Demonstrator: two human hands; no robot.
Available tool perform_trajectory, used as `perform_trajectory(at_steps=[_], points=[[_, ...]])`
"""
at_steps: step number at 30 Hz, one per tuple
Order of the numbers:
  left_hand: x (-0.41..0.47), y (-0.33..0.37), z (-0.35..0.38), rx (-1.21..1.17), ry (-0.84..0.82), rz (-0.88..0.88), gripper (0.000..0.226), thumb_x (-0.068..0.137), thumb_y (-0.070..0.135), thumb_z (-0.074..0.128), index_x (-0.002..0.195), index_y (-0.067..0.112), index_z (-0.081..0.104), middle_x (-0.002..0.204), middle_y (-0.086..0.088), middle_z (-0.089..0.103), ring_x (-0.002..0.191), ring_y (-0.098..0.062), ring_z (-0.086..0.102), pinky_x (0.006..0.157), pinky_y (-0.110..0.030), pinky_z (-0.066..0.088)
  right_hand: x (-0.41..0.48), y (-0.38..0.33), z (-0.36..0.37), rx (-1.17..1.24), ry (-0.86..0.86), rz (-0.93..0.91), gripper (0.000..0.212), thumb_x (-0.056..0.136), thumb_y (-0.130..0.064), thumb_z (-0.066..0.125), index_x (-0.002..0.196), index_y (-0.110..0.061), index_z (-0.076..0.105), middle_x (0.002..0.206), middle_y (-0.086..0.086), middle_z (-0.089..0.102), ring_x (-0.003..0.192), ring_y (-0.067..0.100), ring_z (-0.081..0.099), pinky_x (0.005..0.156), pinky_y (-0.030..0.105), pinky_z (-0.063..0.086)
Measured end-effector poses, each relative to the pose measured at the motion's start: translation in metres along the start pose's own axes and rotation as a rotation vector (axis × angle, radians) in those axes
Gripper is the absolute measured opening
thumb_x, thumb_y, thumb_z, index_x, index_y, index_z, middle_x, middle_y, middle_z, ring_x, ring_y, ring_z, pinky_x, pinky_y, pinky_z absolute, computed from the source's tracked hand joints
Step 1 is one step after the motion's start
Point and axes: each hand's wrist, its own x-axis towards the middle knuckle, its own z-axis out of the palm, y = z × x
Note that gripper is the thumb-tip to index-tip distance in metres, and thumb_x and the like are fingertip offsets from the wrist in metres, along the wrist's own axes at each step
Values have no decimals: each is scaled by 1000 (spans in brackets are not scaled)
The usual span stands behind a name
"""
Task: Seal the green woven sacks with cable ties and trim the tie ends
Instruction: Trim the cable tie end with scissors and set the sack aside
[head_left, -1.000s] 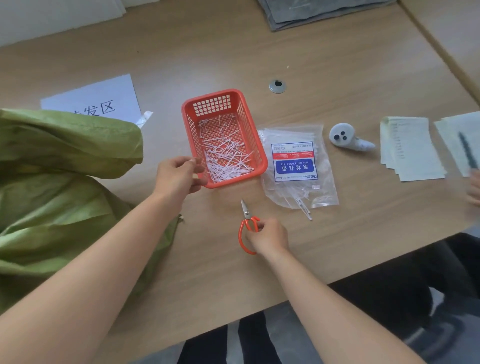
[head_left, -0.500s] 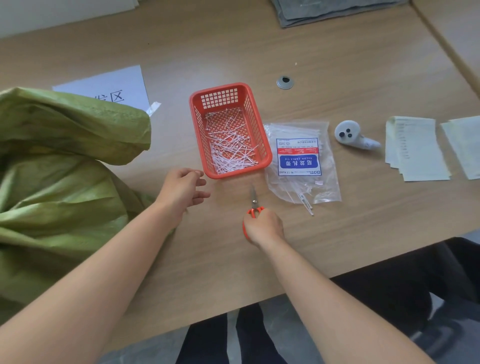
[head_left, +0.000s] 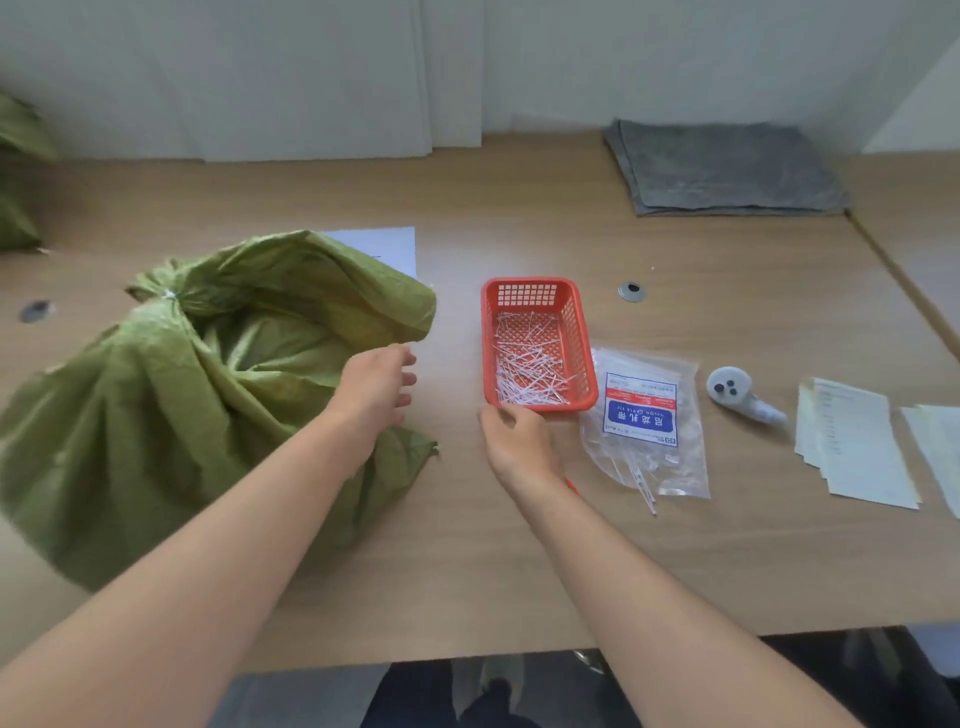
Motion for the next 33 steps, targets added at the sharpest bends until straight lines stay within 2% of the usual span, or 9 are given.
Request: perform_trajectory(at_steps=[2, 4, 6, 10, 13, 18, 24, 29, 33], points=[[-13, 5, -20, -31, 20, 26, 36, 100, 43, 47, 118, 19, 69, 121, -7, 68, 103, -29, 64, 100, -47, 51, -10, -21, 7, 38, 5, -74, 47, 90, -58, 43, 114, -22, 63, 119, -1, 61, 118, 20, 54, 102, 36, 39], [-26, 8, -41, -64, 43, 46, 39, 99, 48, 45, 116, 22, 69, 121, -6, 68, 97, -27, 59, 102, -49, 49, -24, -41, 9, 89, -3, -147, 58, 101, -53, 41, 147, -20, 55, 153, -1, 53, 143, 22, 44, 120, 39, 31], [-37, 10, -62, -86, 65, 61, 40, 100, 50, 42, 116, 24, 69, 120, -6, 66, 97, -28, 58, 104, -50, 48, -34, -57, 12, 89, -12, -206, 59, 107, -50, 38, 157, -20, 43, 164, -2, 41, 153, 21, 34, 126, 38, 23], [-54, 14, -106, -107, 91, 91, 42, 101, 51, 41, 119, 26, 69, 123, -7, 64, 113, -32, 61, 103, -51, 49, -58, -86, 31, 87, -33, -282, 63, 104, -57, 32, 154, -22, 48, 159, -1, 48, 149, 22, 41, 125, 43, 28], [-57, 19, -140, -133, 84, 107, 42, 103, 50, 40, 124, 25, 66, 123, -8, 65, 111, -32, 64, 102, -50, 52, -75, -106, 48, 86, -47, -286, 78, 95, -70, 25, 154, -23, 48, 156, -1, 51, 147, 24, 42, 124, 49, 31], [-51, 25, -197, -151, 66, 141, 44, 106, 51, 35, 130, 25, 61, 118, -11, 69, 104, -34, 69, 99, -48, 55, -102, -137, 79, 82, -53, -267, 59, 107, -58, 28, 149, -24, 52, 148, -1, 57, 141, 24, 48, 119, 42, 34], [-37, 30, -262, -136, 25, 138, 46, 105, 51, 35, 128, 22, 62, 118, -11, 69, 102, -36, 70, 98, -50, 56, -109, -162, 137, 124, -51, -206, 99, 68, -86, 23, 152, -36, 46, 152, -6, 53, 140, 25, 49, 113, 55, 45], [-25, 34, -293, -94, 17, 128, 39, 103, 47, 39, 120, 21, 63, 124, -13, 66, 89, -32, 72, 92, -46, 58, -123, -185, 164, 121, -64, -182, 99, 65, -81, 35, 153, -37, 43, 154, -10, 49, 139, 22, 48, 111, 54, 47], [-25, 35, -304, 97, 3, 42, 47, 103, 48, 39, 141, 23, 50, 131, -7, 51, 84, -33, 77, 84, -45, 63, -120, -185, 178, 57, -97, -132, 97, 66, -77, 48, 155, -40, 39, 143, -8, 55, 131, 24, 54, 107, 53, 51]])
